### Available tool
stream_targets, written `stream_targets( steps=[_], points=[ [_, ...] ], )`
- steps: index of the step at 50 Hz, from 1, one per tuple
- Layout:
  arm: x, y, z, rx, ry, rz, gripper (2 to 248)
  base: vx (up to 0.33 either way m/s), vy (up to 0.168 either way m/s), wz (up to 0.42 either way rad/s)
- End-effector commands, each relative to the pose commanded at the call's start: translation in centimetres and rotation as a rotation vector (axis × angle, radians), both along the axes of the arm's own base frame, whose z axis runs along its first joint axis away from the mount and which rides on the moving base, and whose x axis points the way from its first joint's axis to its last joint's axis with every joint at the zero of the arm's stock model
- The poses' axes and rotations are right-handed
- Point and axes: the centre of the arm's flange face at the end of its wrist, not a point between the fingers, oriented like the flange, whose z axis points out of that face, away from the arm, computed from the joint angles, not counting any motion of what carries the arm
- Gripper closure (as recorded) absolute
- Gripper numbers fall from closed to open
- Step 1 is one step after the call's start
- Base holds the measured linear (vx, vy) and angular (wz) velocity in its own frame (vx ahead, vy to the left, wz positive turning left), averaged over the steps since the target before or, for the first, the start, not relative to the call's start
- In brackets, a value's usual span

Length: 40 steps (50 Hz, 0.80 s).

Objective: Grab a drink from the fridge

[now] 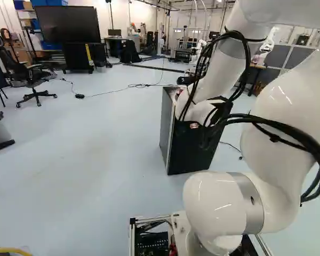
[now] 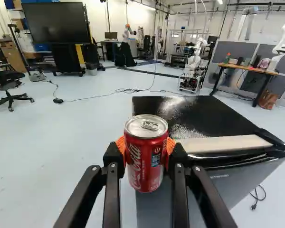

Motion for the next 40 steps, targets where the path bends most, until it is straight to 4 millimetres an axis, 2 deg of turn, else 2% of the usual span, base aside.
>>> stream_targets(
  steps=[21,40],
  points=[
    [-5.5,2.3,-1.3,0.017,0.055,0.025,152,0.000,0.000,0.000],
    [-8.8,3.4,-2.4,0.025,0.088,0.040,152,0.000,0.000,0.000]
  ],
)
